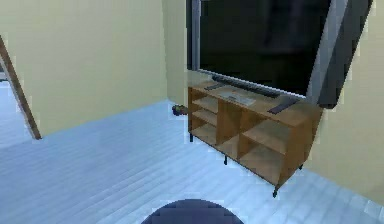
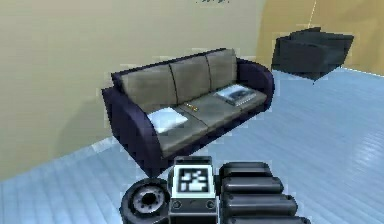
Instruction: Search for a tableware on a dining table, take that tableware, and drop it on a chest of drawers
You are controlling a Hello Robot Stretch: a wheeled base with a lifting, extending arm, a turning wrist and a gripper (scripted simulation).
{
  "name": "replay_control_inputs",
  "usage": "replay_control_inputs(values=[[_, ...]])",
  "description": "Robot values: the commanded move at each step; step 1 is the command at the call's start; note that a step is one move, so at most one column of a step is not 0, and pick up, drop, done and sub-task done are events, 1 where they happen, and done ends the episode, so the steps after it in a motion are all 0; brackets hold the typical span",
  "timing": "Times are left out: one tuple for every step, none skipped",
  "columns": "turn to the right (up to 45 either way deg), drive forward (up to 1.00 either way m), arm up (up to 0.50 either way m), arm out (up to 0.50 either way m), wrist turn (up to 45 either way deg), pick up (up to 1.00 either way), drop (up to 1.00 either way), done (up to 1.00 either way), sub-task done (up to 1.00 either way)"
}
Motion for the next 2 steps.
replay_control_inputs(values=[[-12.0, 0.0, 0.0, 0.0, 0.0, 0.0, 0.0, 0.0, 0.0], [0.0, 0.05, 0.0, 0.0, 0.0, 0.0, 0.0, 0.0, 0.0]])
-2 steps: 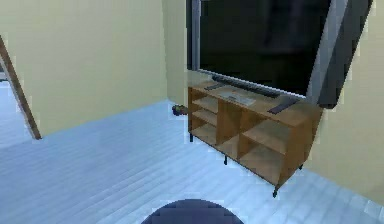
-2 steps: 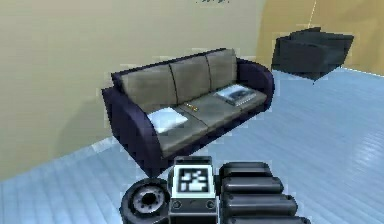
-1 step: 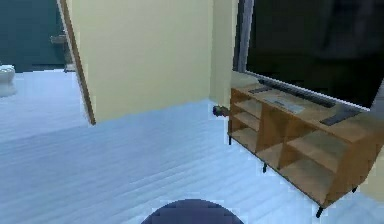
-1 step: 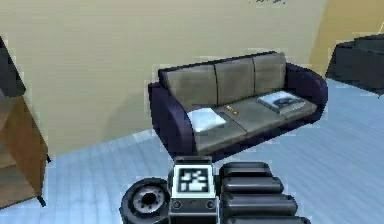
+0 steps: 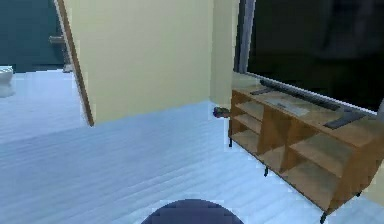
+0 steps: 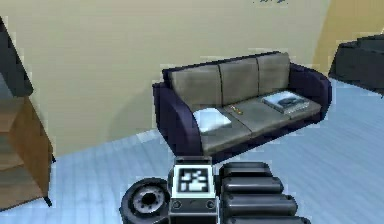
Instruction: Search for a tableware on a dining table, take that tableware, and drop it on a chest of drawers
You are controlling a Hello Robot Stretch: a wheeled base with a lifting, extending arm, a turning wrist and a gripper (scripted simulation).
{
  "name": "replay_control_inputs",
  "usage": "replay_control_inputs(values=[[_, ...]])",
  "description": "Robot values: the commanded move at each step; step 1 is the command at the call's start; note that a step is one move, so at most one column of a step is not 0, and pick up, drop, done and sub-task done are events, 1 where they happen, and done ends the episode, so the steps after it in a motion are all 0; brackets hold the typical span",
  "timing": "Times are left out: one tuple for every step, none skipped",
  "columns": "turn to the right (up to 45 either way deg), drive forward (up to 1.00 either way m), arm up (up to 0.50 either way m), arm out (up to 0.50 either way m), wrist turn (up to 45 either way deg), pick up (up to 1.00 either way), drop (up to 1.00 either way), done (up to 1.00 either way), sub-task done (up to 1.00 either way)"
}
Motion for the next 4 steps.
replay_control_inputs(values=[[-27.0, 0.0, 0.0, 0.0, 0.0, 0.0, 0.0, 0.0, 0.0], [0.0, 1.0, 0.0, 0.0, 0.0, 0.0, 0.0, 0.0, 0.0], [-27.0, 0.0, 0.0, 0.0, 0.0, 0.0, 0.0, 0.0, 0.0], [0.0, 1.0, 0.0, 0.0, 0.0, 0.0, 0.0, 0.0, 0.0]])
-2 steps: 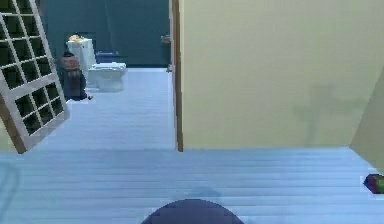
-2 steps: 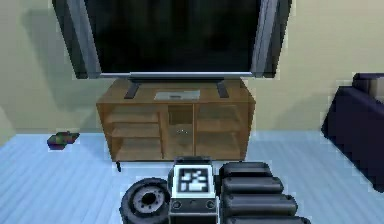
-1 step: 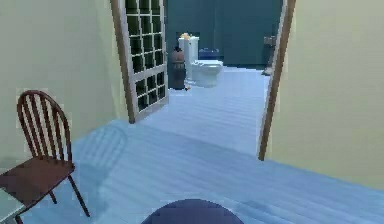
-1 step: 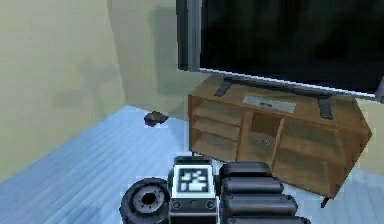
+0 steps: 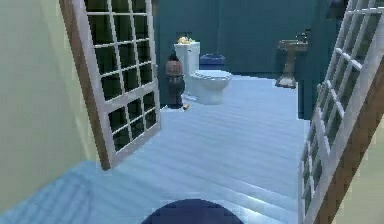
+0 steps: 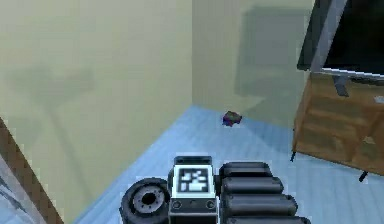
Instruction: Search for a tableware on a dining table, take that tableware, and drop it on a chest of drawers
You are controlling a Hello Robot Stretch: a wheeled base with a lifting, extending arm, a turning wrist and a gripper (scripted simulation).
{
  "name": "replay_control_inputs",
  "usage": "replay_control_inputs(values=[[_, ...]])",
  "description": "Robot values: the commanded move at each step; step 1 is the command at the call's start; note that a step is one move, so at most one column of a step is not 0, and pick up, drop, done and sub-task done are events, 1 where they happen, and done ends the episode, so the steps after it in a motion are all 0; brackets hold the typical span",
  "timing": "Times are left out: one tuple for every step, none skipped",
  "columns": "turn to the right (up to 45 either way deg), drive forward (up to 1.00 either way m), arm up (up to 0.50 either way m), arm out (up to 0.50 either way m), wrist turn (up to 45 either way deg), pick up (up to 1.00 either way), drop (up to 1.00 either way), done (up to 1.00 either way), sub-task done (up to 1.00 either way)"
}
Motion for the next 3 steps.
replay_control_inputs(values=[[-3.0, 0.0, 0.0, 0.0, 0.0, 0.0, 0.0, 0.0, 0.0], [0.0, 0.9, 0.0, 0.0, 0.0, 0.0, 0.0, 0.0, 0.0], [30.0, 0.0, 0.0, 0.0, 0.0, 0.0, 0.0, 0.0, 0.0]])
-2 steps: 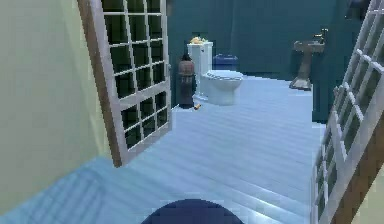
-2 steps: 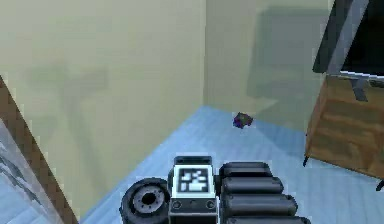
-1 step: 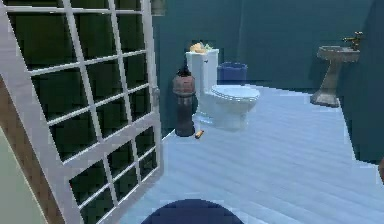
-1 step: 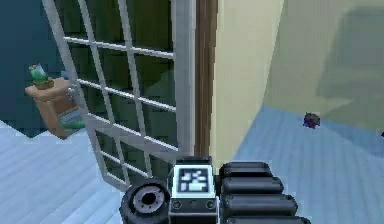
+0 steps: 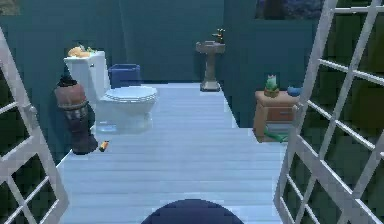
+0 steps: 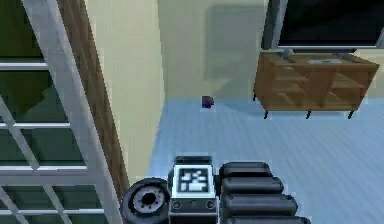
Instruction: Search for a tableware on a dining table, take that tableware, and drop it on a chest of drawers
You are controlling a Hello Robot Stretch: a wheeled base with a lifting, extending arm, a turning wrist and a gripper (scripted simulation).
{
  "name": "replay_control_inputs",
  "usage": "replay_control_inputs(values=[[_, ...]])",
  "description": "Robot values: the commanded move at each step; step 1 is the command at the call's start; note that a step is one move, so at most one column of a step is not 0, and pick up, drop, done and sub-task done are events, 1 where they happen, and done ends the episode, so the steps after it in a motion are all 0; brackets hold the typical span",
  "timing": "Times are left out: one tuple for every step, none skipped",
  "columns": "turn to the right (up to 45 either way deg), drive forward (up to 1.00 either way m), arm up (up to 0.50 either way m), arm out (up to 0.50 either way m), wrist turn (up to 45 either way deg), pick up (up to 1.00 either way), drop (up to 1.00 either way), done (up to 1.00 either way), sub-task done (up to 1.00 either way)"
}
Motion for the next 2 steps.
replay_control_inputs(values=[[0.0, 1.0, 0.0, 0.0, 0.0, 0.0, 0.0, 0.0, 0.0], [3.0, 0.0, 0.0, 0.0, 0.0, 0.0, 0.0, 0.0, 0.0]])
